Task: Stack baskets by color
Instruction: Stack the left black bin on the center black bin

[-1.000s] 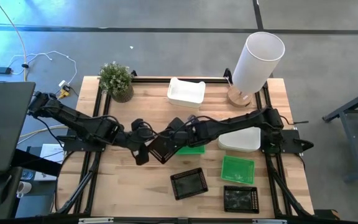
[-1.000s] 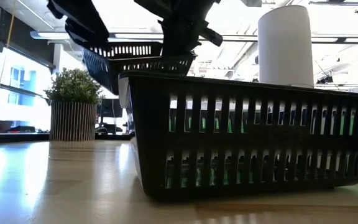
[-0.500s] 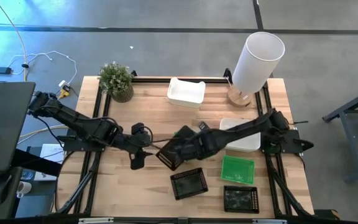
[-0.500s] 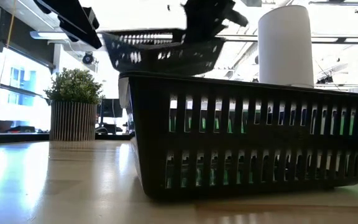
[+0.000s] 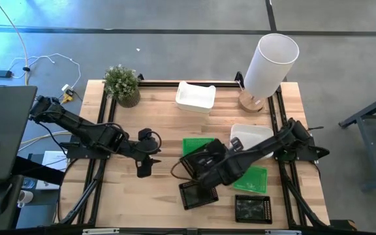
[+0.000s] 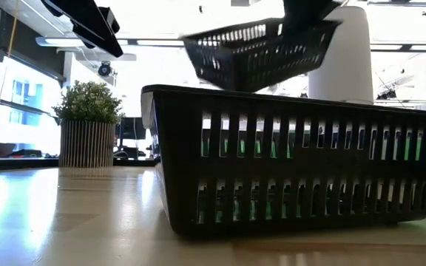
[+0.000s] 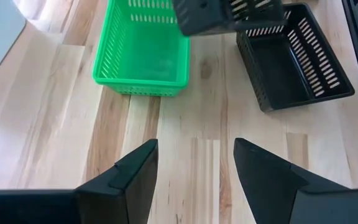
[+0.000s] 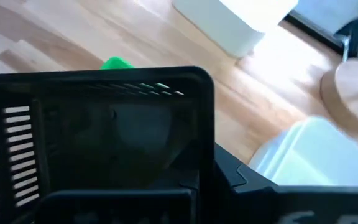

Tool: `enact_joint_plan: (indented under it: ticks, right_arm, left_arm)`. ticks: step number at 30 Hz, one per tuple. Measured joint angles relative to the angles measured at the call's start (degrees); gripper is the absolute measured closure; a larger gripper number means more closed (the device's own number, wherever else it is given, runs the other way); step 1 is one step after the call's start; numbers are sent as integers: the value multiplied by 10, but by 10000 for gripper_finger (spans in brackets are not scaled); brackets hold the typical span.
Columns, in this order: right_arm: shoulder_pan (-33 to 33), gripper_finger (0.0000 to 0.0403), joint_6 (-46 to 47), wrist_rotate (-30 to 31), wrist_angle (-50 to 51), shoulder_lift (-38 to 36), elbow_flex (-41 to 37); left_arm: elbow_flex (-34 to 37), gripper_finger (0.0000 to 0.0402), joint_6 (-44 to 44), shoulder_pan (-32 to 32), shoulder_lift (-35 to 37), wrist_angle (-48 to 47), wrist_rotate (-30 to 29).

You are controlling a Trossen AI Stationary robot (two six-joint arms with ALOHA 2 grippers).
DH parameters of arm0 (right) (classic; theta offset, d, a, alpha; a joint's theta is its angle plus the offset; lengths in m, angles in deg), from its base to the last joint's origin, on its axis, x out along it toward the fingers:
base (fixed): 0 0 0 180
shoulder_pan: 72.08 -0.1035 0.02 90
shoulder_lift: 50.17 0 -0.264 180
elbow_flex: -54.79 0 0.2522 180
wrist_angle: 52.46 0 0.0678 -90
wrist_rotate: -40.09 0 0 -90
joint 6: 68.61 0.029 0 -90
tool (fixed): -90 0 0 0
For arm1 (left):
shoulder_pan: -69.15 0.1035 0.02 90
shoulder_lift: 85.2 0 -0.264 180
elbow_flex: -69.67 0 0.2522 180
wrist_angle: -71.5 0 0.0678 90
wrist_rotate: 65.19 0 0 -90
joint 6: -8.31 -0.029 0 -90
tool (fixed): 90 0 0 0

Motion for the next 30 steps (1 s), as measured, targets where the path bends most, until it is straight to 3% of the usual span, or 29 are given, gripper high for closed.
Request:
enact_joint_plan:
  ticks: [15, 30]
  right_arm:
    - [-63, 403, 181, -101, -15, -10, -2]
    - [-104, 403, 257, -129, -156, 23, -2]
  left_arm:
    - [0, 206, -47, 0, 0, -1, -15]
    - [0, 206, -67, 0, 0, -2, -13]
